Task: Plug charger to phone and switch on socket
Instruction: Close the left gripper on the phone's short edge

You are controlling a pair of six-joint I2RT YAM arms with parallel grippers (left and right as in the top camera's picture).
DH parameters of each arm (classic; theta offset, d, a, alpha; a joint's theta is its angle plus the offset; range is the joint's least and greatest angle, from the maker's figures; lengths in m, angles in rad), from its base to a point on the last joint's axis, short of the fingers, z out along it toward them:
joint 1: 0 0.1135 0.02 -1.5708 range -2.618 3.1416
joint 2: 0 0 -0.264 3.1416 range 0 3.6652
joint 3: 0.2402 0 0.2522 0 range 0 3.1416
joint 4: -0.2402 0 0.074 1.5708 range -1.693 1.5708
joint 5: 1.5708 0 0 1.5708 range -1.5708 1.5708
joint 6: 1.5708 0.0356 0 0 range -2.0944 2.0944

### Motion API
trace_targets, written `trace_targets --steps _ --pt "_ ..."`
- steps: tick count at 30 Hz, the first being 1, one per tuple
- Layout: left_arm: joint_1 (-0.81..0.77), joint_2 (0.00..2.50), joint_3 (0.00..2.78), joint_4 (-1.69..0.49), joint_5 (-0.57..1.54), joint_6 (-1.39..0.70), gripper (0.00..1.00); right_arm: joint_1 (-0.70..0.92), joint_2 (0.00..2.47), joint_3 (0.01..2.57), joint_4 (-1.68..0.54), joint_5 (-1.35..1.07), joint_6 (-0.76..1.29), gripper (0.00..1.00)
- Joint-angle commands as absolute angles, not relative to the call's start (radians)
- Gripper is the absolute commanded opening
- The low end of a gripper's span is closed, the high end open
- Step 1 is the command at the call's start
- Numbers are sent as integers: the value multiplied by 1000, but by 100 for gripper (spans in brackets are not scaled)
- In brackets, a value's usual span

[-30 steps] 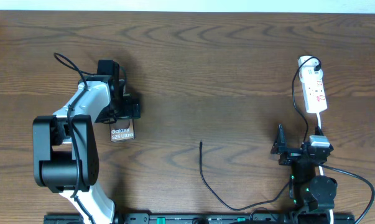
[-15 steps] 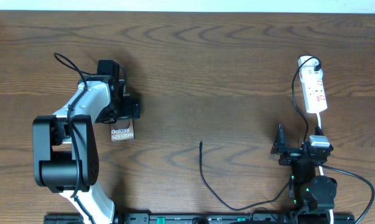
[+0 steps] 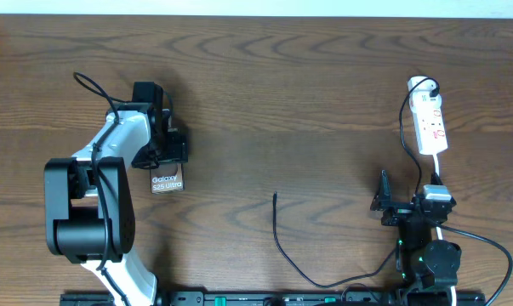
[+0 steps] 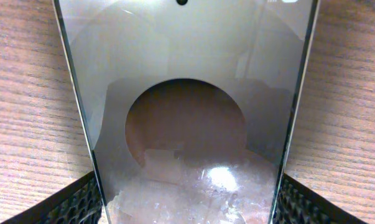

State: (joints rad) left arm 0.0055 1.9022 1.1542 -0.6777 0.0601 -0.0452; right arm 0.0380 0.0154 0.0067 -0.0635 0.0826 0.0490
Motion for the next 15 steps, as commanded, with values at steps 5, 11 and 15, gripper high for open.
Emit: trace_targets --steps 5,11,15 --pt "7 1953 1105 -691 36 -38 72 40 12 6 -67 91 63 99" --pt "7 1953 1105 -691 36 -38 72 40 12 6 -67 91 63 99" --pt "7 1953 1105 -691 36 -38 86 40 12 6 -67 91 63 99"
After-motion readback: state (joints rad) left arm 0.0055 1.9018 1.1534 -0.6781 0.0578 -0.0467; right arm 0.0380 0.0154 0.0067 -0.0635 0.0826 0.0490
